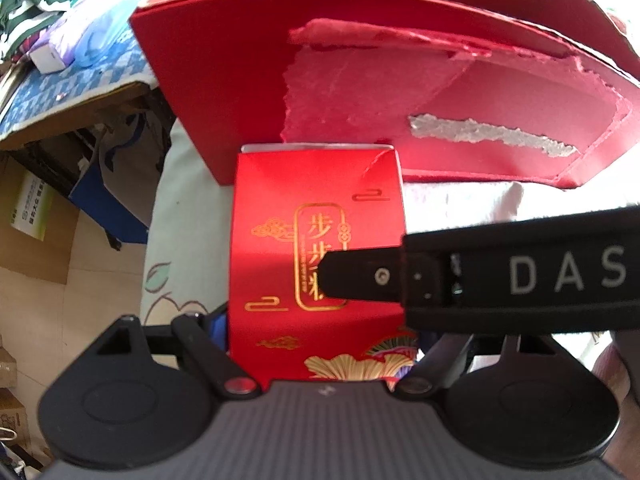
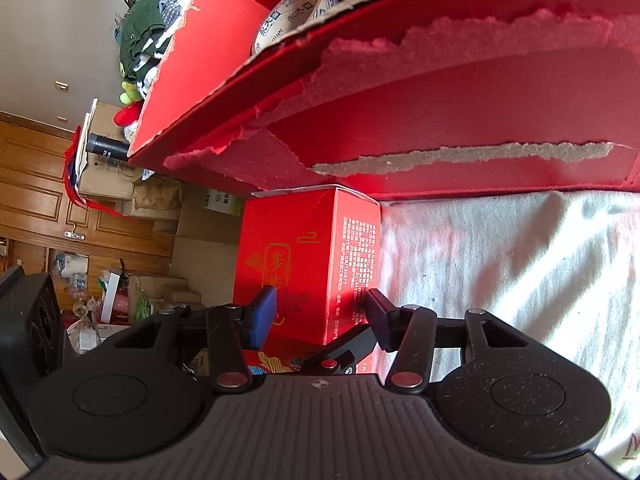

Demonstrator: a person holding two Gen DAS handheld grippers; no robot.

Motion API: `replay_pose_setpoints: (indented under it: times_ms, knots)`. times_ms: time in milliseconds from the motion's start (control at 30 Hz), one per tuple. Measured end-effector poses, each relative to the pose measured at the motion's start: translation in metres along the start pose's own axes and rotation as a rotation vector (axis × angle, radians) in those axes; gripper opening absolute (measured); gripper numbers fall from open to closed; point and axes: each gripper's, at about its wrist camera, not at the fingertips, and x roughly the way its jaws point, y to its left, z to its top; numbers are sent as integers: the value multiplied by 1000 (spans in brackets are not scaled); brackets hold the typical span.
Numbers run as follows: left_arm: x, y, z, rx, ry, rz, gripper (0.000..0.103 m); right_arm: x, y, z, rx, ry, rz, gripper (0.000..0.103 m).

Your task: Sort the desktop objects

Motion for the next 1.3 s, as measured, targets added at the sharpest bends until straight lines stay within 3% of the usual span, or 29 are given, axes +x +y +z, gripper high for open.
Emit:
replay_pose_setpoints:
  times_ms: [367, 967, 1133, 1300]
  knots:
    - [-21, -28, -10, 10, -55, 49, 81, -20, -1, -5, -82, -11, 35, 55]
    - [-89, -58, -39, -186, -168, 230, 81, -50, 33, -3, -357, 81, 194, 57]
    - [-112, -70, -32, -199, -239, 305, 81, -68, 43, 1, -409, 58, 255, 57]
    - [-136, -81, -13, -185, -303, 301, 81, -96, 42, 16, -443, -33, 282, 57]
